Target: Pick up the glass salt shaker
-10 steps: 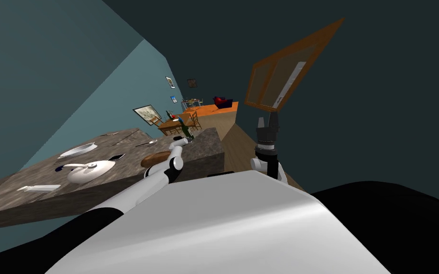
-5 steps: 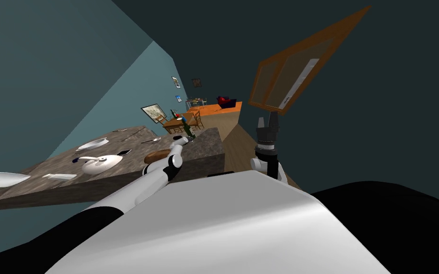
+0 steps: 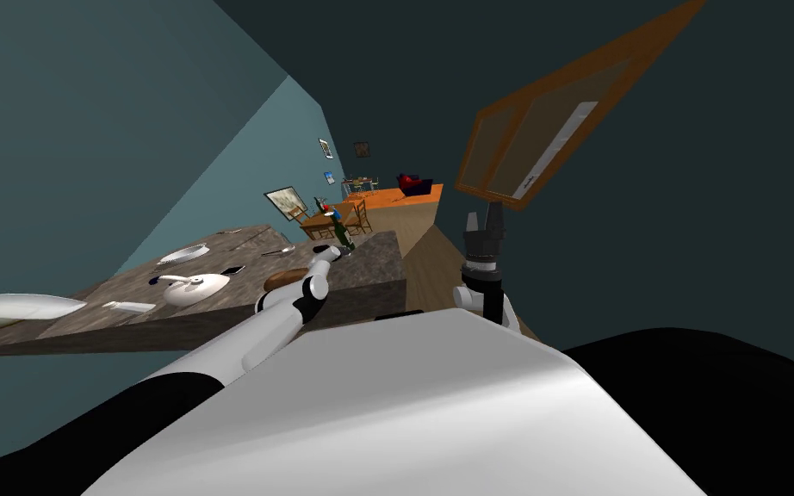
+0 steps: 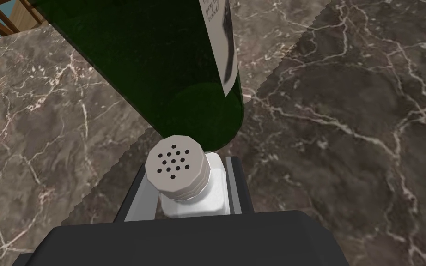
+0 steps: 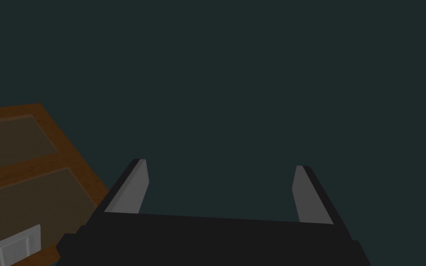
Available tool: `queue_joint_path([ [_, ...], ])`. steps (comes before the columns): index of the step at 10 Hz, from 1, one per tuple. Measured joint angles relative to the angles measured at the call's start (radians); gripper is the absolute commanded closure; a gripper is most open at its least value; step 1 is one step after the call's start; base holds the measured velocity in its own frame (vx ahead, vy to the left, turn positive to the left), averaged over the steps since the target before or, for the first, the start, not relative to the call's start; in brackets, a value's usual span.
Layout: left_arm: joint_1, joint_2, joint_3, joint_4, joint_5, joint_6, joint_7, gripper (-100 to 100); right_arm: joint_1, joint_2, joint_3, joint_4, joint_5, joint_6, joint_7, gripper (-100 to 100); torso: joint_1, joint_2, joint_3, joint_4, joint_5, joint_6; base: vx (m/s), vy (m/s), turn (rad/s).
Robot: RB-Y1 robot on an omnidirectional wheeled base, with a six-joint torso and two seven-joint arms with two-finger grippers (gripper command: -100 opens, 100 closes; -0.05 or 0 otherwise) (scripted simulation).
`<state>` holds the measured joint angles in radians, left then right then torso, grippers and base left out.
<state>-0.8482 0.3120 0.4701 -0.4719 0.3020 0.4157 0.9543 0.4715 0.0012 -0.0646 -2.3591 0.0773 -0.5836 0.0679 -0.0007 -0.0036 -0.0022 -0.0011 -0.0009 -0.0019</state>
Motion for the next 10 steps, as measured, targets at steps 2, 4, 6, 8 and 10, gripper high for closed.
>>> queue_joint_path([
  [2,-0.015,0.009,-0.002,0.039,0.044,-0.014,-0.053,100,0.000,0.000,0.000,0.000,0.000,0.000,0.000,0,0.000,0.000,0.000,0.000,0.000,0.002,0.013,-0.038,0.086],
  [4,-0.045,0.022,-0.006,0.098,0.105,-0.032,-0.115,100,0.000,0.000,0.000,0.000,0.000,0.000,0.000,0,0.000,0.000,0.000,0.000,0.000,0.001,0.012,-0.040,0.066],
  [6,-0.054,0.026,-0.010,0.114,0.140,-0.033,-0.157,100,0.000,0.000,0.000,0.000,0.000,0.000,0.000,0,0.000,0.000,0.000,0.000,0.000,-0.001,0.023,-0.055,0.158],
  [8,-0.063,0.033,-0.012,0.134,0.178,-0.040,-0.204,100,0.000,0.000,0.000,0.000,0.000,0.000,0.000,0,0.000,0.001,0.000,0.000,0.000,0.002,0.006,-0.041,0.092],
  [10,-0.071,0.037,-0.019,0.129,0.204,-0.035,-0.222,100,0.000,0.000,0.000,0.000,0.000,0.000,0.000,0,-0.001,0.001,0.001,0.001,0.000,0.000,0.007,-0.047,0.059],
])
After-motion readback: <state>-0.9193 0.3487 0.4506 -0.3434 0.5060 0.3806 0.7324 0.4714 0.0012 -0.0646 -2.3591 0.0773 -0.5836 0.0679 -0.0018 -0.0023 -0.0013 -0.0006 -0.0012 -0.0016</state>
